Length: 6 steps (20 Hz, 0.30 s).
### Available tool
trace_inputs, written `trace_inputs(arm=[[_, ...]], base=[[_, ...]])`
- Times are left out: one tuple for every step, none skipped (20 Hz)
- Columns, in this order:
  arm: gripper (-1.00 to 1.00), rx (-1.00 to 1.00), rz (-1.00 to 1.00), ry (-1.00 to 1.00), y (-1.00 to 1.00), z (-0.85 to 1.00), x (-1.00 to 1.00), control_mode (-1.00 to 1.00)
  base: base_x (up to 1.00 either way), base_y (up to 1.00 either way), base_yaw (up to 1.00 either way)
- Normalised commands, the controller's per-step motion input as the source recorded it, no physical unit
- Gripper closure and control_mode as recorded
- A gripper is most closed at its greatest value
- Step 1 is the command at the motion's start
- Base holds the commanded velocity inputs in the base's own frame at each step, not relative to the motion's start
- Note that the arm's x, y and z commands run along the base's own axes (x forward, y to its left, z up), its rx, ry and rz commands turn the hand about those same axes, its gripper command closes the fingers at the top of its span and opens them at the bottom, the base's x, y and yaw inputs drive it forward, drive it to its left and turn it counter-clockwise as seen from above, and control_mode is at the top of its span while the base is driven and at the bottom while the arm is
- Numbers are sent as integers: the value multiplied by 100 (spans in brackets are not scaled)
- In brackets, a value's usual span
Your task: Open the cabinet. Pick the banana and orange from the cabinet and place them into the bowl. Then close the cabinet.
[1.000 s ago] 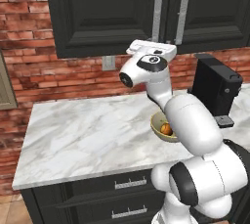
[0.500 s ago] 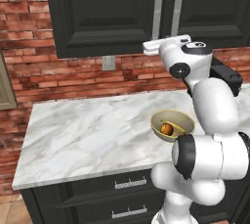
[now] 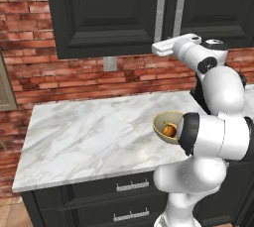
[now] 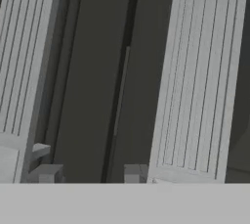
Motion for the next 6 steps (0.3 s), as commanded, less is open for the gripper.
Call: trace_inputs(arm=[[-100,-9,-9,0,11,-60,100,-100],[-100,-12,-13,-1,21,-69,100,-100],[-100,-14,-18,-4,30,-73,100,-100],[-100,-16,-23,-6,41,-77,100,-100],[-100,-17,-26,-6,46,-80,100,-100],[-100,-15,-28,0,51,-71,100,-100]], base=[[0,0,0],[0,0,0],[0,0,0],[0,0,0],[0,0,0],[0,0,0]])
